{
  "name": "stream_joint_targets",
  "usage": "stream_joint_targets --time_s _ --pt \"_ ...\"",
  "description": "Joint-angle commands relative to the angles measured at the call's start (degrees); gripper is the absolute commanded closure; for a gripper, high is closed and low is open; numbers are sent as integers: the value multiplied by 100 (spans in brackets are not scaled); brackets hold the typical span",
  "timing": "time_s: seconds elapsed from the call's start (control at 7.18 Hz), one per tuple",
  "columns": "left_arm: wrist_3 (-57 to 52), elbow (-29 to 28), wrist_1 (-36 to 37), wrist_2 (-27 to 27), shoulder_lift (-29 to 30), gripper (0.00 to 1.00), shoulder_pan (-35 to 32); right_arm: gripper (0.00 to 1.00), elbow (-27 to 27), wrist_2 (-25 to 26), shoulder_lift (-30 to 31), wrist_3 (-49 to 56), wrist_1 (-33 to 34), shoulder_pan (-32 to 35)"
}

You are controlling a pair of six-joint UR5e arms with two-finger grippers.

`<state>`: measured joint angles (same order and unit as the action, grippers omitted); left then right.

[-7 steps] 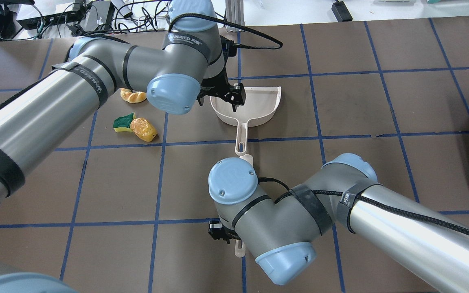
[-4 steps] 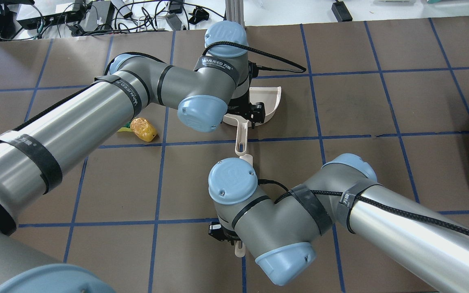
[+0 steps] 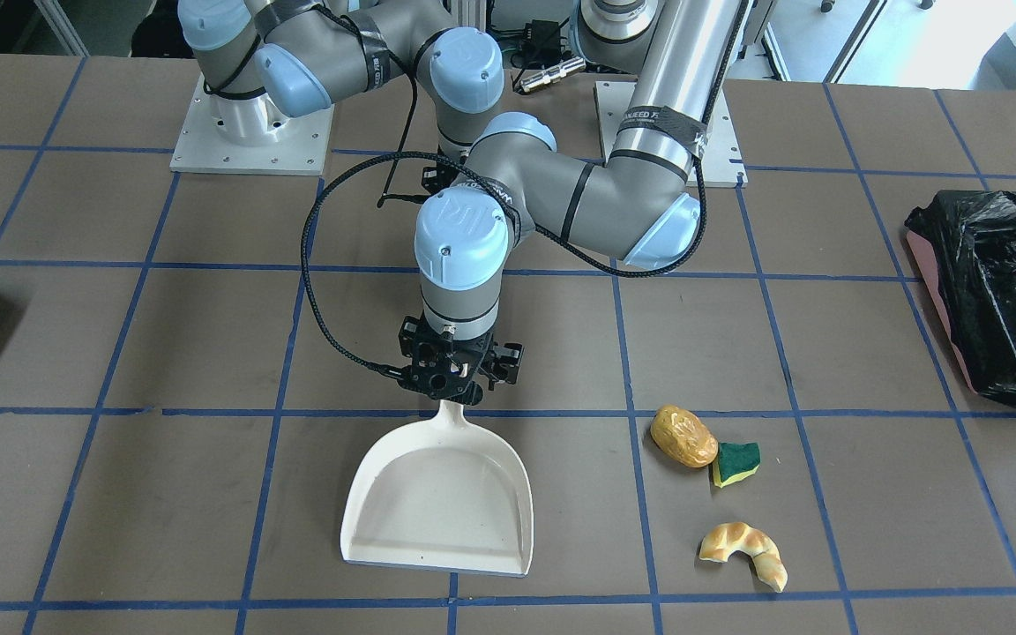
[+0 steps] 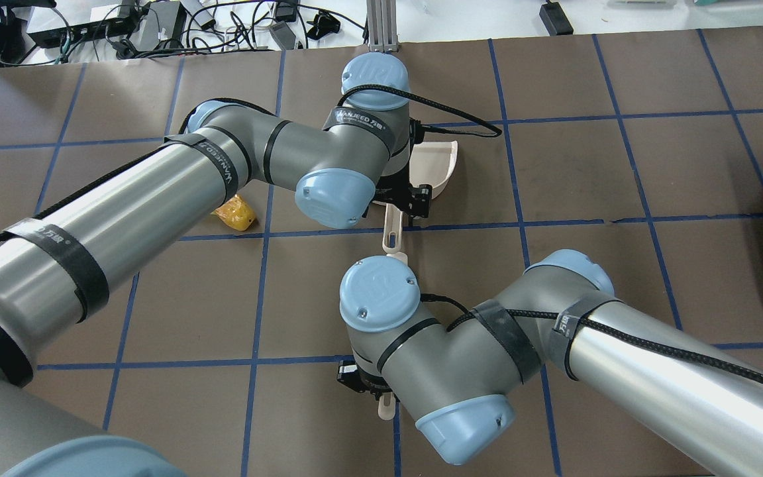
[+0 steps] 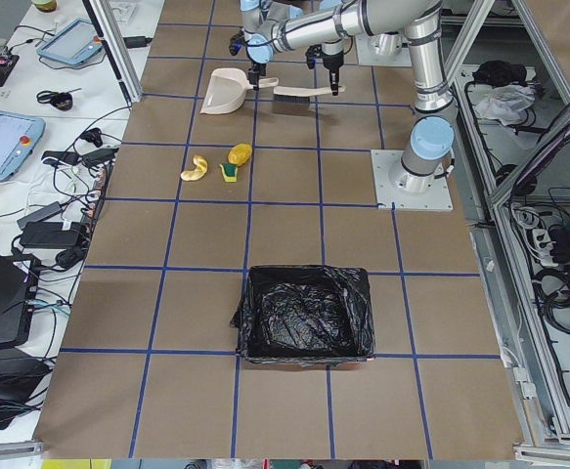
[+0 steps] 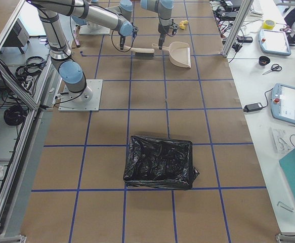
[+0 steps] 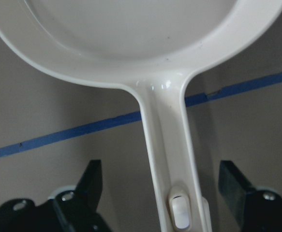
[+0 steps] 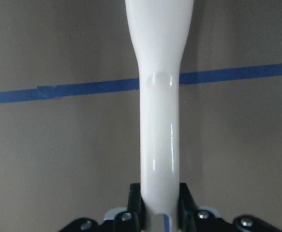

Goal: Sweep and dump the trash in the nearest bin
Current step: 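Lift the dustpan with the left gripper while the right gripper lifts the brush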

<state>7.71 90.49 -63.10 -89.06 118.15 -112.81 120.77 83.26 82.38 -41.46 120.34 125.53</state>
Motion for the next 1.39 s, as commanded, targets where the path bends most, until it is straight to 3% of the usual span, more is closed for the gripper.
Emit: stream_joint_targets --time_s 0.0,0.42,0.7,0.84,1.11,1.25 --pt "3 12 -53 2 7 14 -5 93 -9 14 -20 -170 16 -3" --pt "3 21 -168 28 15 21 -13 100 -1 85 6 112 7 6" --pt "3 12 -168 362 15 21 -13 100 -27 329 103 112 16 15" --pt "-6 12 -168 363 15 33 -13 100 -53 366 155 129 16 15" --pt "-6 12 -255 354 15 39 -5 100 -62 401 375 392 33 -11" --pt "-6 12 -264 354 15 46 -5 100 -36 401 410 411 33 -20"
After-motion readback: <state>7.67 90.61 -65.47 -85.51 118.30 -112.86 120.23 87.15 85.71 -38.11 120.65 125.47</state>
